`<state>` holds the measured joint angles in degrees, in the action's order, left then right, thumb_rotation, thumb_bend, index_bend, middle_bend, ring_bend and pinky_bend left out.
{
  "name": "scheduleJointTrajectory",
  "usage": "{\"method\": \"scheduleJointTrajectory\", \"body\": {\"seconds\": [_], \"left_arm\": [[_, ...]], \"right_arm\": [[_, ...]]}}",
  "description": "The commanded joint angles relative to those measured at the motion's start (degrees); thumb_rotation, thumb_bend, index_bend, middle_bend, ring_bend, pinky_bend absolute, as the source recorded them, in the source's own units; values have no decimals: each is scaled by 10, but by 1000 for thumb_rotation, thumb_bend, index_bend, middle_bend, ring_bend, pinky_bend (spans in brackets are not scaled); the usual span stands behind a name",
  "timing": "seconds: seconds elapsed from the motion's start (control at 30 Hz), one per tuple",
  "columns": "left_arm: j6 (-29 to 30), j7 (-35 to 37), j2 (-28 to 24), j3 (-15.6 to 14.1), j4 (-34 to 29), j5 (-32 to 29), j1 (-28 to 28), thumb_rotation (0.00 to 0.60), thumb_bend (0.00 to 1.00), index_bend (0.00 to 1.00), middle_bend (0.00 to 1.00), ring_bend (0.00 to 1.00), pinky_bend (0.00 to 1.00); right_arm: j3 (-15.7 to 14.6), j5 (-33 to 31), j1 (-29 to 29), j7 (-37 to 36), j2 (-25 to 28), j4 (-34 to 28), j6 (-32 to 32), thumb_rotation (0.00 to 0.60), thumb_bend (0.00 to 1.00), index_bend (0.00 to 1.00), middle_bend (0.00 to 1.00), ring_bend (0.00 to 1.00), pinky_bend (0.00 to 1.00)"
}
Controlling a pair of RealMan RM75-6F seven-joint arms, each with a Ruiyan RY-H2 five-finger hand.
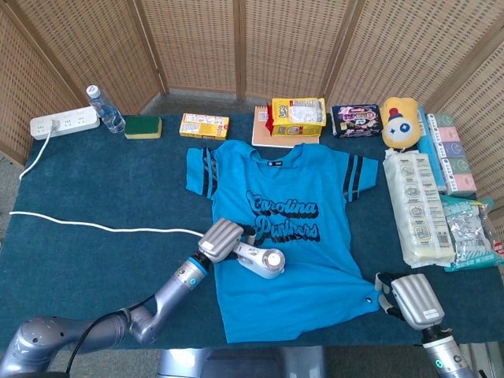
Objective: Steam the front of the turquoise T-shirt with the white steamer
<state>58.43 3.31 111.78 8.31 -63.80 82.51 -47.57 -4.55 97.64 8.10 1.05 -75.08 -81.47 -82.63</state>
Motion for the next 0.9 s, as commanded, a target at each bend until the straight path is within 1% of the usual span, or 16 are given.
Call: {"method": "scheduleJointTrajectory", "body": {"seconds": [0.03, 0.3, 0.53, 0.77, 0.8, 0.9], "left_arm": [[1, -1, -1, -6, -12, 9, -1, 600, 416, 590, 698, 647, 727], [3, -1, -11, -28, -43, 30, 4, 600, 415, 590, 698, 647, 728], [7, 0, -14, -37, -39, 39, 9, 600, 415, 590, 699, 647, 728], [7, 5, -6, -30, -9, 33, 11, 600, 415, 590, 698, 647, 728], [10, 4, -4, -20, 6, 27, 11, 600, 414, 590, 698, 647, 728], [11, 12, 4, -8, 33, 22, 7, 600, 414, 590, 698, 647, 728]], "right_arm": [[0, 0, 0, 0, 0, 0, 0, 600, 615, 658, 620, 715, 883], [1, 1, 1, 0, -1, 1, 1, 600, 615, 658, 620, 716, 883], [1, 1, 2, -1, -2, 1, 3, 600, 615, 658, 620, 717, 883], [1, 0, 2, 0, -2, 2, 4, 600, 615, 658, 620, 717, 883], [1, 0, 2, 0, -2, 1, 4, 600, 615, 658, 620, 717, 883], [2, -1, 3, 1, -2, 1, 6, 600, 615, 658, 620, 718, 883]]}}
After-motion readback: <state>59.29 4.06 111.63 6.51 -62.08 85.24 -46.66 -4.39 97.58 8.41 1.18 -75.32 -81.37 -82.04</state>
